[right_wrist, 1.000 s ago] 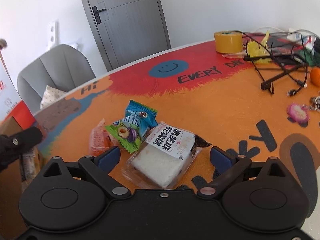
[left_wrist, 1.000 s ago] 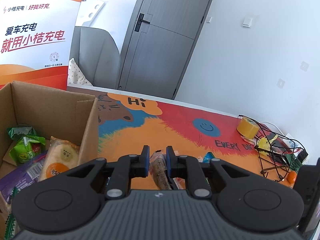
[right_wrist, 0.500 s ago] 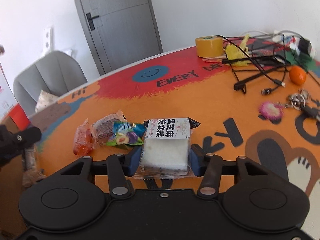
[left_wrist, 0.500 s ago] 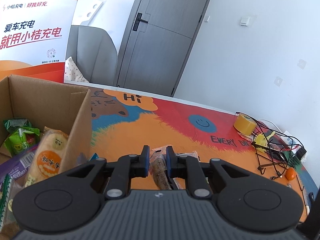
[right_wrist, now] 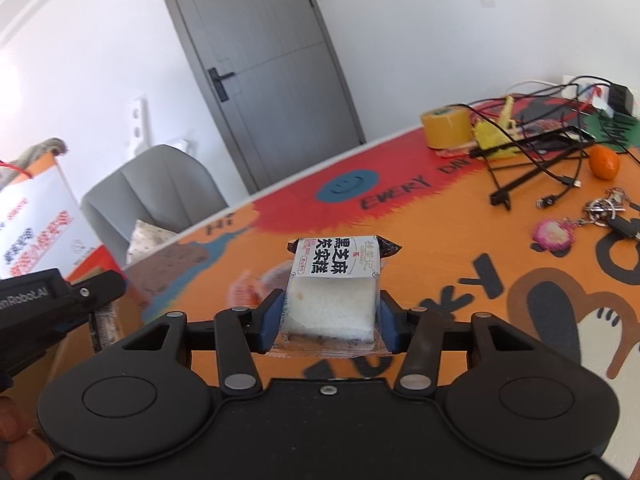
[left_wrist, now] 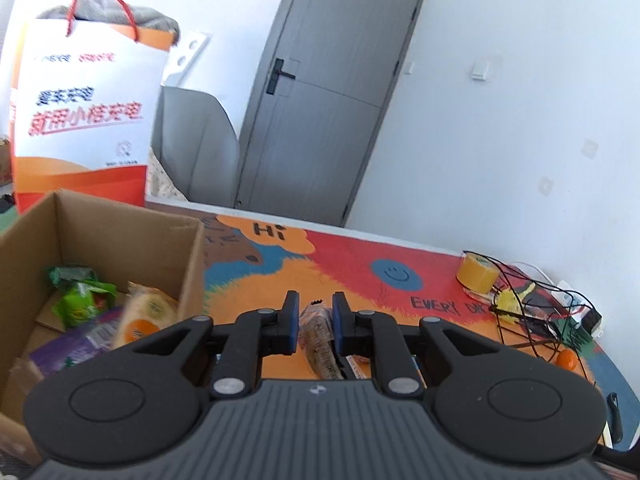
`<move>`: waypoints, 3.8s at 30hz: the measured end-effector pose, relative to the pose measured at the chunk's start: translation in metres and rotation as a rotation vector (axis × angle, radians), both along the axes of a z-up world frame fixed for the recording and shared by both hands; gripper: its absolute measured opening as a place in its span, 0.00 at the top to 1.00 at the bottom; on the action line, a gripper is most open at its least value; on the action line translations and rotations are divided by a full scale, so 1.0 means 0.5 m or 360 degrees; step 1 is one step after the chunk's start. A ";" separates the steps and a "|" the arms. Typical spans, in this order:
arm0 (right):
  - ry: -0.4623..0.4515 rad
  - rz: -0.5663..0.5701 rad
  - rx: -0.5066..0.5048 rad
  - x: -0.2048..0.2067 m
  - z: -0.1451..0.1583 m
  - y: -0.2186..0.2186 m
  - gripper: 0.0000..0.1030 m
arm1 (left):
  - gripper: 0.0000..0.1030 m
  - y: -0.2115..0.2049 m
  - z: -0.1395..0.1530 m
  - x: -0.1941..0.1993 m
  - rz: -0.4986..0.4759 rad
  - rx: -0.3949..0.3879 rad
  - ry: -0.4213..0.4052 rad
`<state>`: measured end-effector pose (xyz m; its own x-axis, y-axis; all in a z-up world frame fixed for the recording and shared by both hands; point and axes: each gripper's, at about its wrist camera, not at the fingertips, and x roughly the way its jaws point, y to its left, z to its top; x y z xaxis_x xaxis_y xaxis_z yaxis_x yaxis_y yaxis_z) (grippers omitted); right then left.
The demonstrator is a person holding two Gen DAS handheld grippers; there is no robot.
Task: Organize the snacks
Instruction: 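Carry the wrapped bar and white cake packet to the box, then release both packets into the box by opening both tools, then move both tools back toward the remaining snacks on the table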
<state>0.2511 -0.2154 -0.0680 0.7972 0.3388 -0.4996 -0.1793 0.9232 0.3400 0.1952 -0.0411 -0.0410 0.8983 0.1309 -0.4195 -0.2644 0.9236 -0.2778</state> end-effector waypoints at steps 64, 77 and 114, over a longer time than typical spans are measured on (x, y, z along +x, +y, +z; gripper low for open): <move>-0.0070 0.0786 0.0213 -0.117 0.069 0.387 0.42 | 0.17 0.312 0.063 -0.232 0.0619 -0.0029 -0.0148; -0.0105 0.0641 0.0175 -0.124 0.095 0.286 0.36 | 0.14 0.282 0.046 -0.218 0.0608 -0.0133 -0.0122; -0.0092 0.0079 0.0254 -0.036 0.064 -0.077 0.09 | 0.13 -0.009 0.047 -0.052 0.0139 0.0031 0.0105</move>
